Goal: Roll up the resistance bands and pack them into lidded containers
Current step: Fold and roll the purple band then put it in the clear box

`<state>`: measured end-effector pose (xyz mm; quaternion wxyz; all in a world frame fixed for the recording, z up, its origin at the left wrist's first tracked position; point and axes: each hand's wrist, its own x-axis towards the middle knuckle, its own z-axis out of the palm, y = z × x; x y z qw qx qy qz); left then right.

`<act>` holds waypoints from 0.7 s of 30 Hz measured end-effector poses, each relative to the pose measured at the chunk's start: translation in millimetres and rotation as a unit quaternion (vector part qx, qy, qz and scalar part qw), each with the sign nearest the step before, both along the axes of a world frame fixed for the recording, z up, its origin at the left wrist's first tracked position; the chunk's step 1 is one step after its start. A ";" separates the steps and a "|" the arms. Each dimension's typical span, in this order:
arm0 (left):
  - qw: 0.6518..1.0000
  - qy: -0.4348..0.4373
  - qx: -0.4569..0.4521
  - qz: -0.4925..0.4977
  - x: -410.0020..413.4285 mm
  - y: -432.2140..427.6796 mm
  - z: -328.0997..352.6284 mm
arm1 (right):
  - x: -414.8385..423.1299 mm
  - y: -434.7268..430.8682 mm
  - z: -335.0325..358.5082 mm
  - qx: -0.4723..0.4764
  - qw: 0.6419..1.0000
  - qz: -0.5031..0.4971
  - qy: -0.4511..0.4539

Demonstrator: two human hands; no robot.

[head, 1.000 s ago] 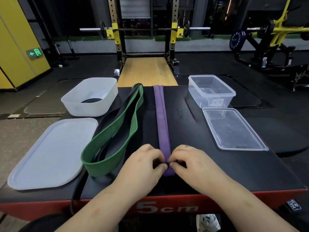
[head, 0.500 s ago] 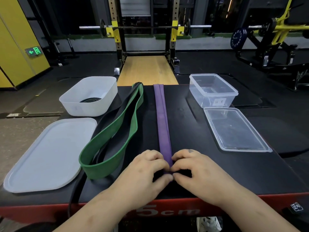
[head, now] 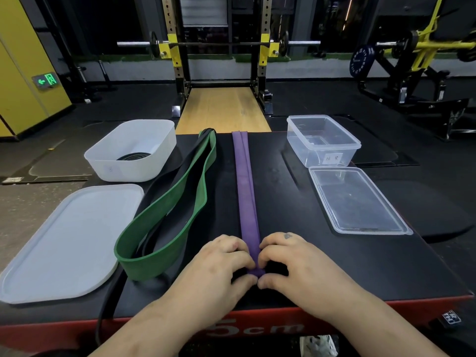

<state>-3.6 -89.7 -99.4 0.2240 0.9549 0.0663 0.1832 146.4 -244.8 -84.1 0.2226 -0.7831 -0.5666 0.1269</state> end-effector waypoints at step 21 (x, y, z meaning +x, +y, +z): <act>0.997 0.039 -0.007 0.062 13.2 1.9 8.1 | 3.9 16.5 -3.9 0.065 0.993 -0.072 0.066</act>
